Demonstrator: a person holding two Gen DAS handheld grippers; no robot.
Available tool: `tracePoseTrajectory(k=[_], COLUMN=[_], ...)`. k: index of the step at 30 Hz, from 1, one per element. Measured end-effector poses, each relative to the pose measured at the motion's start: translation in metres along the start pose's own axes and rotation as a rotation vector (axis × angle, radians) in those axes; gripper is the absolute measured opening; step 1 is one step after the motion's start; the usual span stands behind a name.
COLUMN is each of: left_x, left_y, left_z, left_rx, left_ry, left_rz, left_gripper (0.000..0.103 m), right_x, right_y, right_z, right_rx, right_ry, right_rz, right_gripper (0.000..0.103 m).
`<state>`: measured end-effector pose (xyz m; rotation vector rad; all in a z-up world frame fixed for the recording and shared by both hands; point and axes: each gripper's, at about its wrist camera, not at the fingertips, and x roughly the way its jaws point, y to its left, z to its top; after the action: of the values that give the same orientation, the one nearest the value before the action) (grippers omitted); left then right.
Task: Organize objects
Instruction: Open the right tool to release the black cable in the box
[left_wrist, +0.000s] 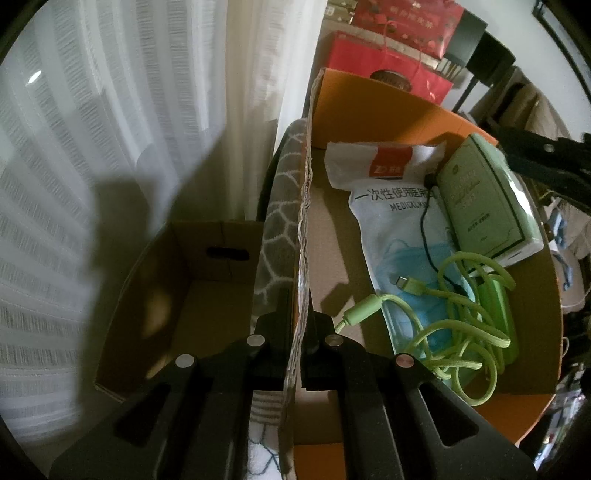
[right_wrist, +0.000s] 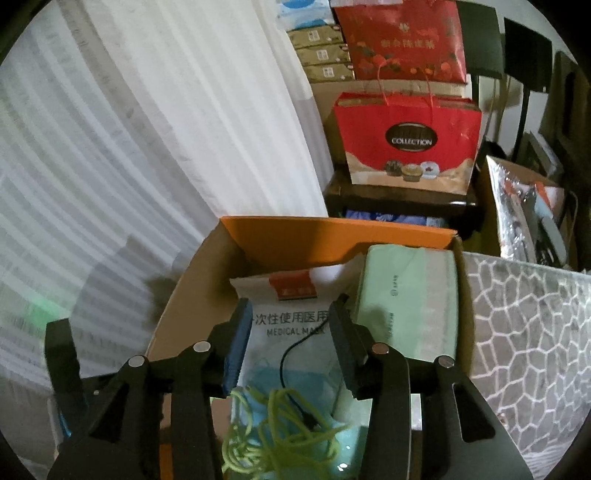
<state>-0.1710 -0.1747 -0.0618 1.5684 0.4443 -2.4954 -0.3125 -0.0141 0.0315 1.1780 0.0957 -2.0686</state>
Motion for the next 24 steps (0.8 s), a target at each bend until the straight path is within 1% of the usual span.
tracePoseTrajectory(k=[2,3,5,8,16,18,19,20,22,24], left_x=[0.000,0.000,0.000,0.000,0.002,0.002,0.002,0.002,0.002,0.002], left_y=[0.000,0.000,0.000,0.001,0.000,0.000,-0.001,-0.001,-0.001,-0.002], left_z=[0.000,0.000,0.000,0.000,0.001,0.001,0.000,0.000,0.001,0.001], left_rx=[-0.008,-0.007,-0.009,-0.010,-0.017,-0.017,-0.018,-0.018,-0.016,-0.015], left_ry=[-0.001,-0.001,-0.001,-0.001,-0.002,-0.002,-0.002,-0.001,-0.001,0.000], left_rz=[0.003,0.003,0.004,0.005,0.015,0.018,0.019,0.021,0.025,0.028], left_gripper=[0.003,0.003,0.003,0.003,0.003,0.003,0.003,0.003,0.003,0.004], right_x=[-0.011,-0.014,-0.024,-0.035,-0.060,-0.065,-0.067,-0.069,-0.074,-0.076], right_y=[-0.002,-0.002,-0.005,-0.006,-0.005,-0.005,-0.005,-0.005,-0.003,-0.003], right_z=[-0.002,-0.003,-0.005,-0.009,-0.020,-0.024,-0.025,-0.027,-0.031,-0.035], right_rx=[-0.016,-0.022,-0.042,-0.071,-0.132,-0.144,-0.145,-0.148,-0.166,-0.175], right_ry=[-0.014,-0.019,-0.036,-0.053,-0.083,-0.090,-0.092,-0.095,-0.109,-0.110], right_rz=[-0.019,-0.025,-0.050,-0.082,-0.145,-0.162,-0.167,-0.172,-0.208,-0.223], right_gripper=[0.058,0.062,0.073,0.081,0.091,0.095,0.101,0.102,0.102,0.102])
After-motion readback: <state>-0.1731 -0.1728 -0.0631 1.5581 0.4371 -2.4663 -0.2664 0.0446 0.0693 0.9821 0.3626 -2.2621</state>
